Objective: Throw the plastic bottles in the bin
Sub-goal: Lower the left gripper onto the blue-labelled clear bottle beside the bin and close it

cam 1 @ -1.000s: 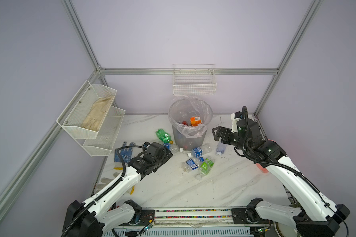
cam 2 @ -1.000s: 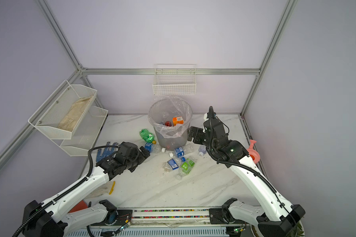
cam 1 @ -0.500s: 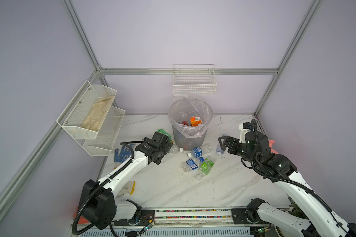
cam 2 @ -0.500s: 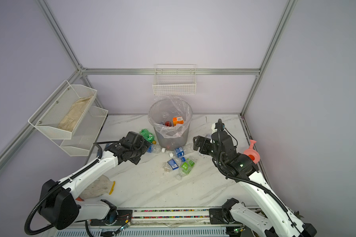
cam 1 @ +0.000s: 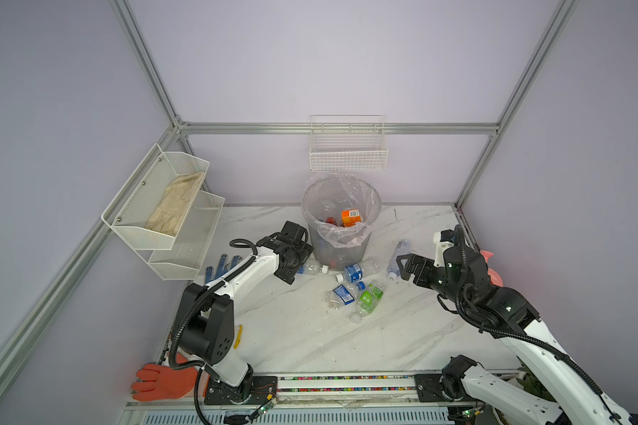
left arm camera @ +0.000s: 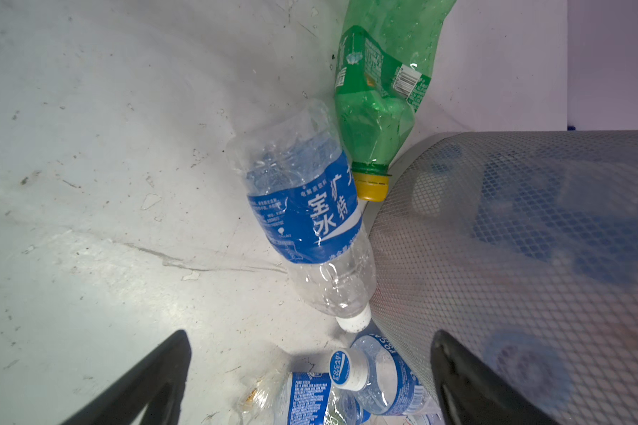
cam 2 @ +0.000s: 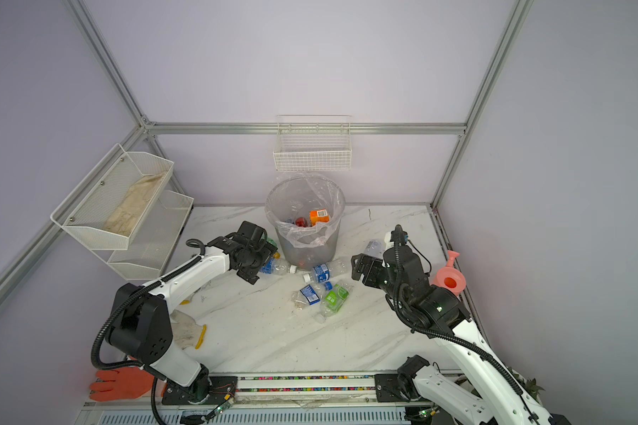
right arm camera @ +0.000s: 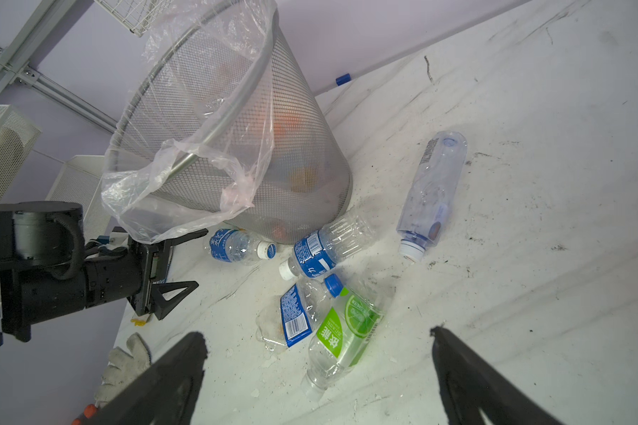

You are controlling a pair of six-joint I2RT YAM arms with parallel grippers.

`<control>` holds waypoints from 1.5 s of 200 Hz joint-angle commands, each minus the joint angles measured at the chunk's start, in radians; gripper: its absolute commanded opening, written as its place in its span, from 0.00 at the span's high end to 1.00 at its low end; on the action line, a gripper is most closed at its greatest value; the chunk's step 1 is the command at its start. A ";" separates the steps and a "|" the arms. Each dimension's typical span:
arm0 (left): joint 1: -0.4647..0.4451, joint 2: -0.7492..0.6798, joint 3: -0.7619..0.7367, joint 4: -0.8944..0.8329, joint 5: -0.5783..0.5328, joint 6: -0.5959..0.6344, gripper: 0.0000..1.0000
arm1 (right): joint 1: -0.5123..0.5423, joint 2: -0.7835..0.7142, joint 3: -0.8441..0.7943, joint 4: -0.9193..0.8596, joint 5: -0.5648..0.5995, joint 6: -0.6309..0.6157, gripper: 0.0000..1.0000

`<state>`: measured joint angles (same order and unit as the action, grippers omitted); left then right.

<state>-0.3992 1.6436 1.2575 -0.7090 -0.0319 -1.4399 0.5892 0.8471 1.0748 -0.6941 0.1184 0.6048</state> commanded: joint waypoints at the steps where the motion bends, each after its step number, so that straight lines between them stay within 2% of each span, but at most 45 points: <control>1: 0.013 0.031 0.115 -0.018 0.039 -0.009 0.00 | 0.002 -0.005 -0.003 -0.031 0.024 0.001 0.03; 69: 0.043 0.157 0.167 -0.052 0.075 -0.052 0.00 | 0.002 -0.013 0.006 -0.058 0.049 -0.007 0.03; 135: 0.073 0.237 0.149 -0.054 0.119 -0.052 0.00 | 0.002 -0.010 0.018 -0.073 0.054 0.003 0.03; 166: 0.089 0.215 0.063 -0.058 0.111 -0.041 0.07 | 0.002 -0.013 0.024 -0.074 0.055 0.009 0.03; 179: 0.090 0.187 0.018 -0.047 0.102 -0.052 0.12 | 0.002 -0.011 0.024 -0.072 0.055 0.010 0.03; 258: 0.089 0.073 -0.173 -0.019 0.136 -0.050 0.53 | 0.002 -0.018 0.034 -0.071 0.042 0.031 0.03; 285: 0.089 -0.018 -0.230 -0.006 0.126 -0.043 0.72 | 0.002 -0.035 0.032 -0.078 0.040 0.038 0.03; 300: 0.089 -0.079 -0.249 -0.004 0.118 -0.028 0.89 | 0.002 -0.039 0.034 -0.078 0.036 0.042 0.03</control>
<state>-0.3141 1.6569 1.0595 -0.7063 0.0906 -1.4822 0.5892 0.8246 1.0855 -0.7471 0.1528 0.6250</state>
